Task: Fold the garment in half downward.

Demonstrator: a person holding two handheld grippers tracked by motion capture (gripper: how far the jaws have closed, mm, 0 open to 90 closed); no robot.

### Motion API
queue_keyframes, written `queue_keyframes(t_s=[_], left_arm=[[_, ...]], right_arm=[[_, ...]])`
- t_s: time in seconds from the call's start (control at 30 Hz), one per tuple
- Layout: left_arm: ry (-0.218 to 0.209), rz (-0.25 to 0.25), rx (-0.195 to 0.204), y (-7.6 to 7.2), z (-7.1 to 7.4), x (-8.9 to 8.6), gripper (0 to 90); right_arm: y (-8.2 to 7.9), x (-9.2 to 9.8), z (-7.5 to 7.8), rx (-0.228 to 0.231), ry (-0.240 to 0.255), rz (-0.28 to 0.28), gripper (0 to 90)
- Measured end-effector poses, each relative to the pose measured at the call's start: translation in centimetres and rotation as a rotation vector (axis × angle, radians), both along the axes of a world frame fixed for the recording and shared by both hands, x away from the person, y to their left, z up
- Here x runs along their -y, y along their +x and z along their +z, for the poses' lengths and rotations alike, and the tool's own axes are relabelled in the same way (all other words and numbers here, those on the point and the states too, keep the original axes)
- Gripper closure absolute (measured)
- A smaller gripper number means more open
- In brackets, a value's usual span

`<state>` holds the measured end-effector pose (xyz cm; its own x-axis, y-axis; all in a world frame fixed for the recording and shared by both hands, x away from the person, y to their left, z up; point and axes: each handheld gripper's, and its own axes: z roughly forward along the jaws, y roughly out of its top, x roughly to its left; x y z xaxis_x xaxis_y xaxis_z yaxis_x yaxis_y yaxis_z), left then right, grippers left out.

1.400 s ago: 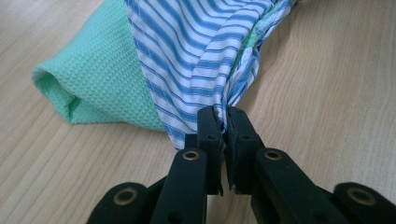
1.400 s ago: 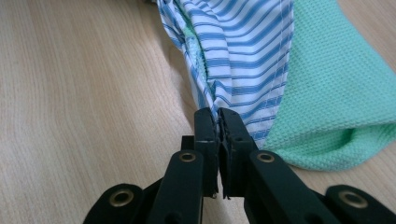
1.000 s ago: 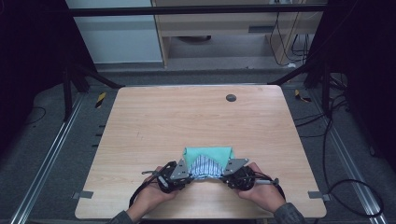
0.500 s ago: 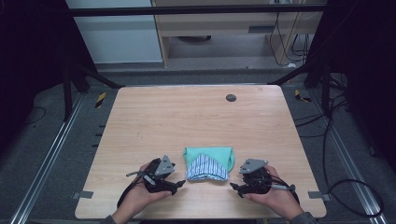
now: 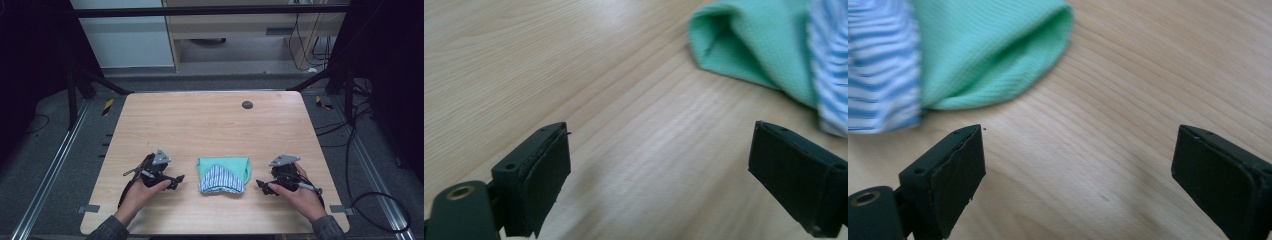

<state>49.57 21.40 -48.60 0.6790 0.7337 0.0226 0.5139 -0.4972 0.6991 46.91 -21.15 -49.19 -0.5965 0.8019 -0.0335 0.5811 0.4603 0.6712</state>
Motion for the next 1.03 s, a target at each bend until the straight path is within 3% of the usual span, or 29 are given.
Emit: queue_keyframes(t_s=[0.47, 0.67, 0.77, 0.9, 1.03], left_arm=[[-0.042, 0.151, 0.005, 3.5, -1.6, -1.8, 6.9], [-0.052, 0.183, 0.025, 4.3, -2.1, -1.8, 7.4], [-0.058, 0.187, 0.035, 4.4, -2.1, -1.8, 7.7], [-0.011, 0.185, 0.022, 4.6, -2.2, -1.6, 3.7], [-0.013, 0.217, 0.015, 4.6, -2.2, -1.7, 0.0]], right_arm=[[3.5, 1.4, -1.4, 0.061, 0.024, -0.219, 8.6], [4.5, 1.3, -2.0, 0.067, 0.072, -0.282, 7.1], [4.9, 0.8, -2.0, 0.064, 0.069, -0.323, 5.0], [5.1, 0.5, -2.0, 0.049, 0.064, -0.365, 0.2], [5.1, 0.4, -2.0, 0.051, 0.063, -0.371, 0.2]])
